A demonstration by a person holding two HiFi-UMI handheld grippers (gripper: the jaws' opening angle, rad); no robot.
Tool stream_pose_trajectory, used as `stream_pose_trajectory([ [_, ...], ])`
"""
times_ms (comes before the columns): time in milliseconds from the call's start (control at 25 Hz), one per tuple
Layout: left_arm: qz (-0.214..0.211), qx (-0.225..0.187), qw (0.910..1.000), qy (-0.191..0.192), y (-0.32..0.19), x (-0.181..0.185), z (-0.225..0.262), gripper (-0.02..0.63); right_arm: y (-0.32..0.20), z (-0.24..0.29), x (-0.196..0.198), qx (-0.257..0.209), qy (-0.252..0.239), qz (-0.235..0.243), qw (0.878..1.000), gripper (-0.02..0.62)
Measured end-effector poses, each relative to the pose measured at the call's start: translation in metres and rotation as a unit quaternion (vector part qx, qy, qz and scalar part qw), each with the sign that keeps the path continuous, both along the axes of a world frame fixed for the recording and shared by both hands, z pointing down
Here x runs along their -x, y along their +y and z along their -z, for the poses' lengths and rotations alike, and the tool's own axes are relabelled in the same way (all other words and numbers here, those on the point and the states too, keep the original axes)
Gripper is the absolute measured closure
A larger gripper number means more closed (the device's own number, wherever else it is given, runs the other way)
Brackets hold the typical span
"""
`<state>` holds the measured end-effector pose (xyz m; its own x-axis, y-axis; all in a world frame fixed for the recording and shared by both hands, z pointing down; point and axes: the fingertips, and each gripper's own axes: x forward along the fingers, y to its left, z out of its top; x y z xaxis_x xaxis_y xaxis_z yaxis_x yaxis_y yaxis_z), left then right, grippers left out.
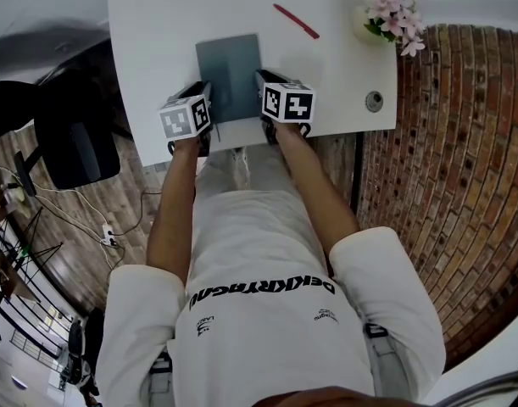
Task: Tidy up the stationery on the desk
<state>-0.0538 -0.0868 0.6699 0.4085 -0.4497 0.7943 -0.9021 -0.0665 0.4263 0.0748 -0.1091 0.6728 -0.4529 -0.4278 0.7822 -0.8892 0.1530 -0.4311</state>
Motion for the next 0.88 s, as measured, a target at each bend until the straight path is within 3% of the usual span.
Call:
stream_pose_trajectory([
  [440,0.006,-0.005,1.0,0.004,-0.009,0.006,0.001,0.526,-0.009,0.003,0.006,-0.008,0.013,0.007,1.0,0.541],
  [520,0.015,-0.014,0.9998,-0.008,-0.009,0.01,0.006,0.526,-0.008,0.009,0.004,-0.018,0.017,0.009,1.0,0.505],
  [880,0.029,-0.064,0.9972,-0.025,-0.001,0.016,0.041,0.533,-0.006,0.049,-0.008,-0.06,0.018,0.012,0.998,0.503],
])
